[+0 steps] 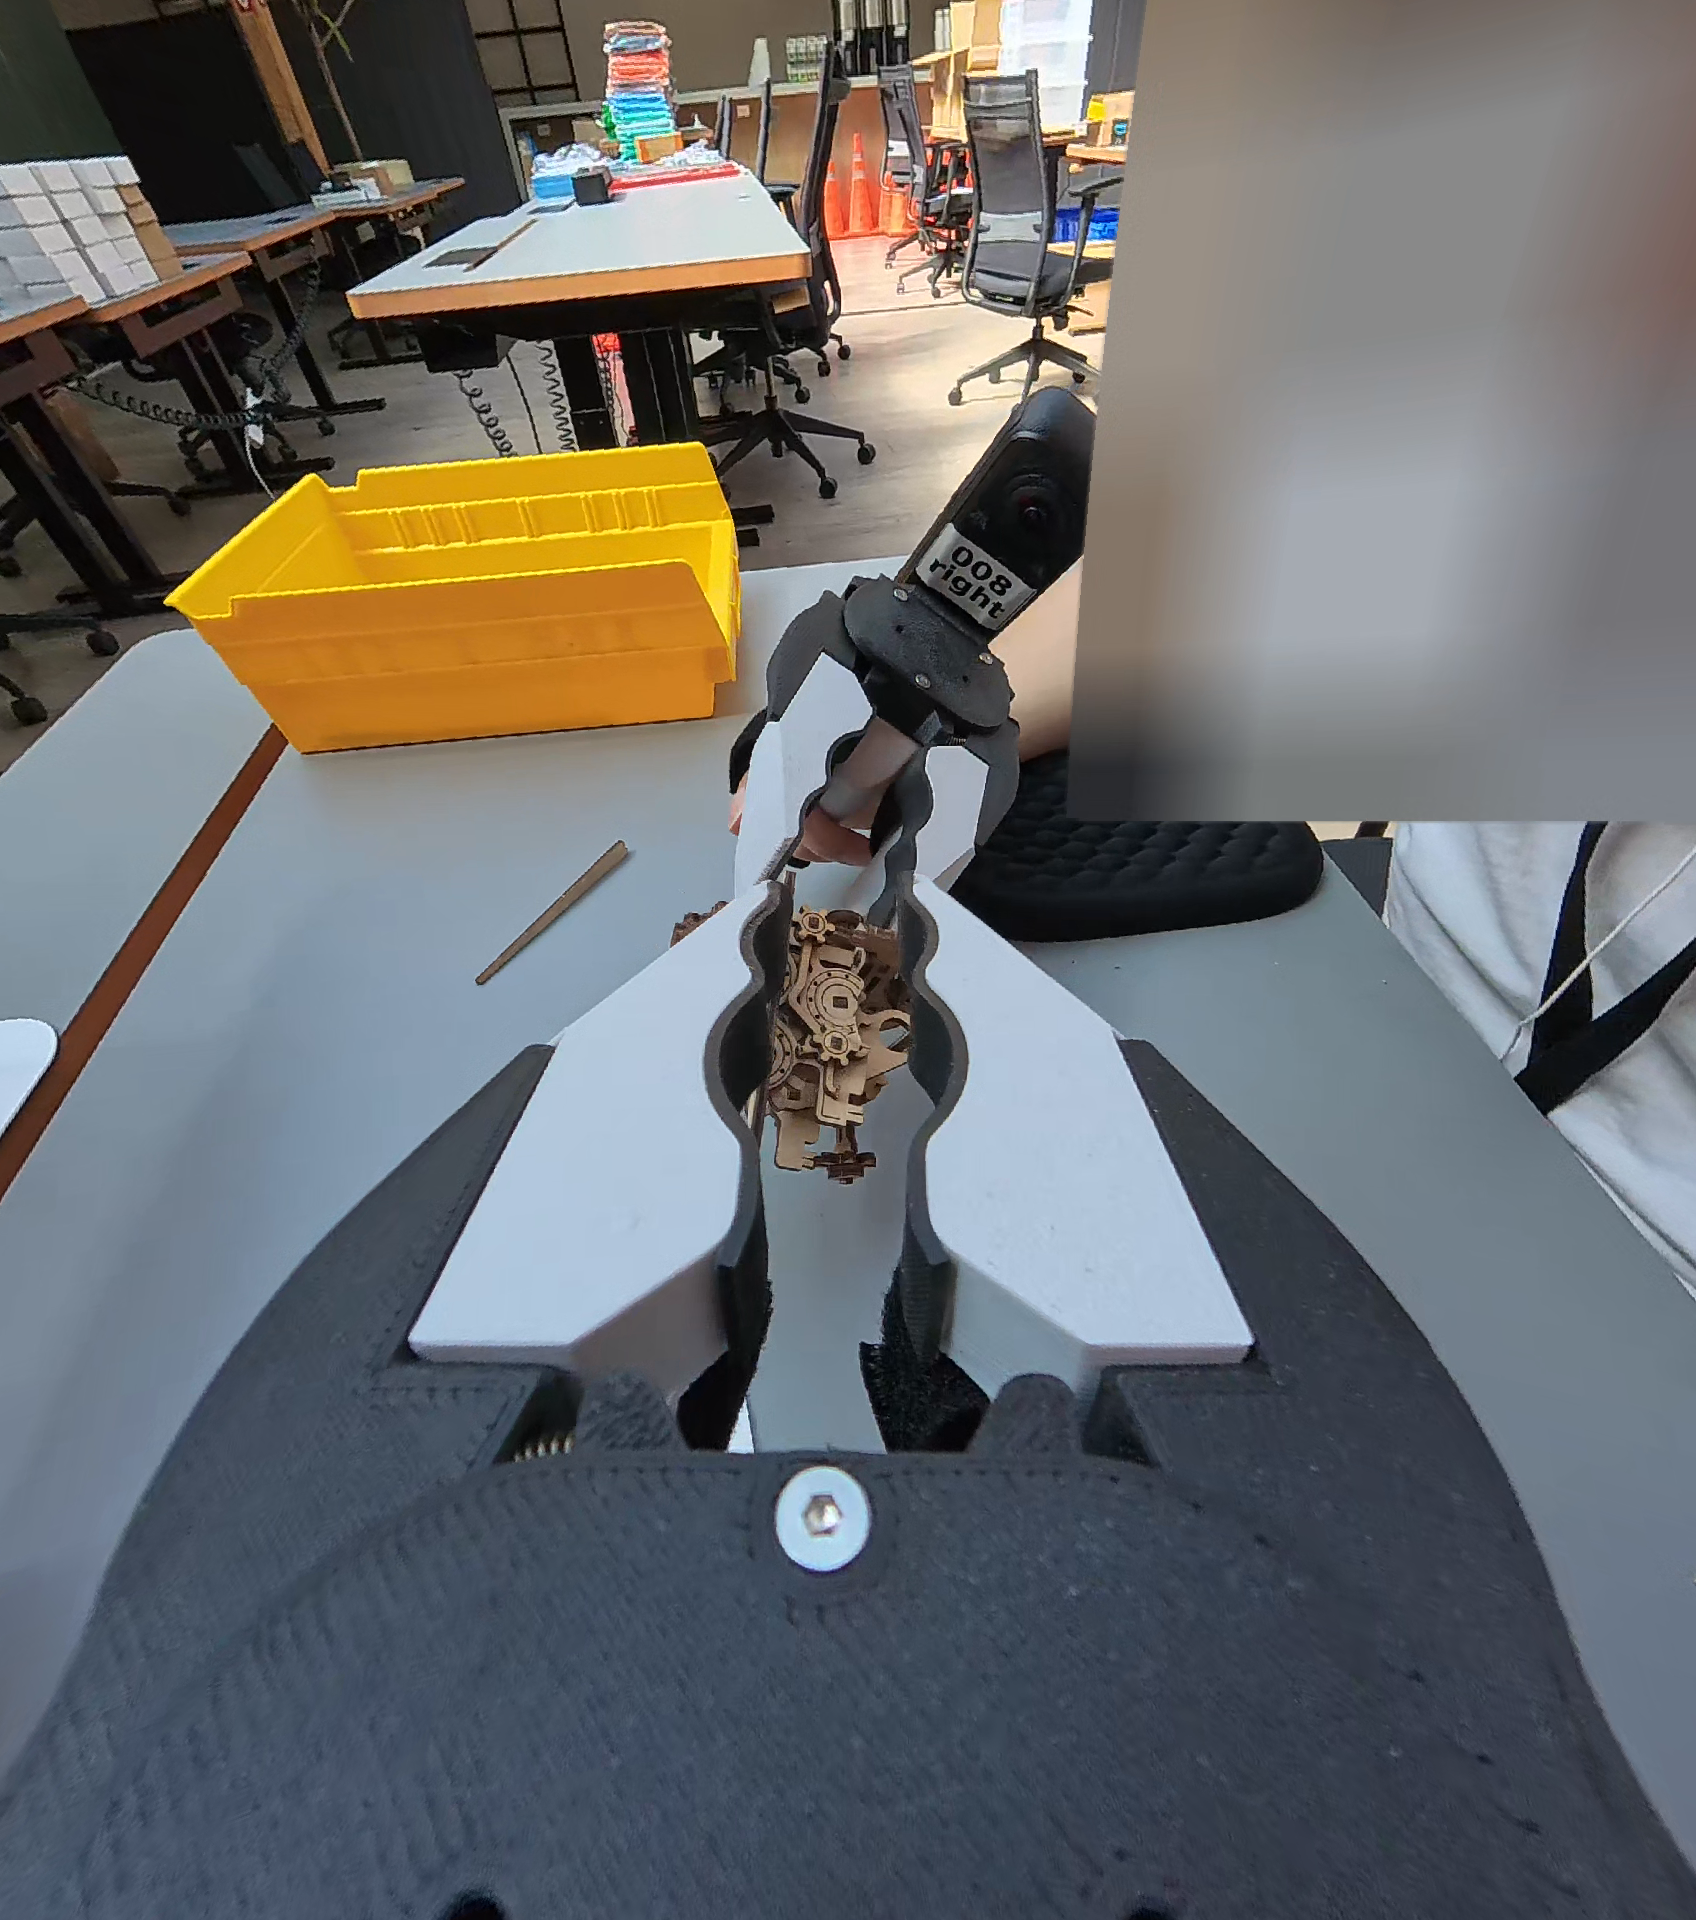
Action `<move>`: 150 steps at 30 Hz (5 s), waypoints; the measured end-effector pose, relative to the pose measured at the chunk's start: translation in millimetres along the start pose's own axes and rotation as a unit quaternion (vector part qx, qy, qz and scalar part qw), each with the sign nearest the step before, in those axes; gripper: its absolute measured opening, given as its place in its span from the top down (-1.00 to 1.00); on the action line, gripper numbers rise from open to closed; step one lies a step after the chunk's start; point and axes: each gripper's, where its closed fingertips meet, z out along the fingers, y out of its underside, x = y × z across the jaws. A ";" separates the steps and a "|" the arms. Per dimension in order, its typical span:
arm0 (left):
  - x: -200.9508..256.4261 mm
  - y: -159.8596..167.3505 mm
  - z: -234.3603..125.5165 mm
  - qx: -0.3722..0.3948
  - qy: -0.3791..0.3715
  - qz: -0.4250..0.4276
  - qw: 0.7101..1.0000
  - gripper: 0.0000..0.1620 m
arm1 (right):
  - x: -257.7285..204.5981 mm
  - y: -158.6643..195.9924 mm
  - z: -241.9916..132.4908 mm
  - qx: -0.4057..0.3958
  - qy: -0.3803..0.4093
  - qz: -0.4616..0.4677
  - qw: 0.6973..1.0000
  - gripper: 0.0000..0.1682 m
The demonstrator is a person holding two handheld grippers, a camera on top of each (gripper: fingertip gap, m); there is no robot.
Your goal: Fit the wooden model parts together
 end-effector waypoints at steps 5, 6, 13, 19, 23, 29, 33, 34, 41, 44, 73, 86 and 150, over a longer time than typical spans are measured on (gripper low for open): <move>-6.8 6.4 -3.8 -0.034 -0.033 0.021 0.999 0.76 | 0.2 2.2 -1.6 0.001 0.007 -0.025 1.000 0.62; -9.4 10.9 -6.3 -0.052 -0.045 0.031 0.997 0.76 | 0.7 2.9 -2.6 0.001 0.013 -0.038 0.999 0.61; -24.7 54.2 -50.9 -0.250 -0.139 0.094 0.954 0.84 | -6.0 12.3 -3.5 -0.002 0.014 -0.125 0.992 0.61; -25.1 46.4 -65.6 -0.241 -0.157 0.085 0.954 0.82 | 1.5 22.9 -7.9 -0.009 0.021 -0.143 0.990 0.61; -27.7 53.5 -59.4 -0.242 -0.148 0.063 0.957 0.83 | 3.1 33.7 -7.9 -0.027 0.020 -0.152 0.988 0.61; -32.4 68.5 -57.6 -0.272 -0.149 0.064 0.948 0.83 | 9.1 36.2 -8.5 -0.028 0.029 -0.138 0.990 0.61; -37.6 65.4 -59.8 -0.258 -0.159 0.064 0.951 0.84 | 11.3 34.9 -8.5 -0.024 0.031 -0.131 0.991 0.61; -39.3 64.5 -60.6 -0.255 -0.163 0.067 0.951 0.84 | 11.0 34.1 -8.6 -0.023 0.029 -0.130 0.991 0.61; -48.0 37.0 -66.0 -0.180 -0.193 0.072 0.962 0.89 | 4.9 33.2 -6.7 -0.030 0.020 -0.147 0.988 0.61; -42.0 23.6 -65.2 -0.140 -0.179 0.066 0.972 0.89 | 6.2 32.1 -6.4 -0.031 0.023 -0.144 0.989 0.61; -29.0 -22.7 -82.3 0.034 -0.115 0.002 0.993 0.90 | 18.1 29.8 -17.2 -0.016 0.043 -0.059 0.997 0.61; -41.4 28.1 -54.7 -0.021 -0.075 -0.075 0.994 0.82 | -1.8 32.2 -10.9 -0.023 -0.009 -0.050 0.998 0.61; -32.1 102.5 -23.9 -0.152 -0.009 -0.133 0.979 0.86 | -32.6 31.3 -4.2 -0.040 -0.020 -0.443 0.895 0.61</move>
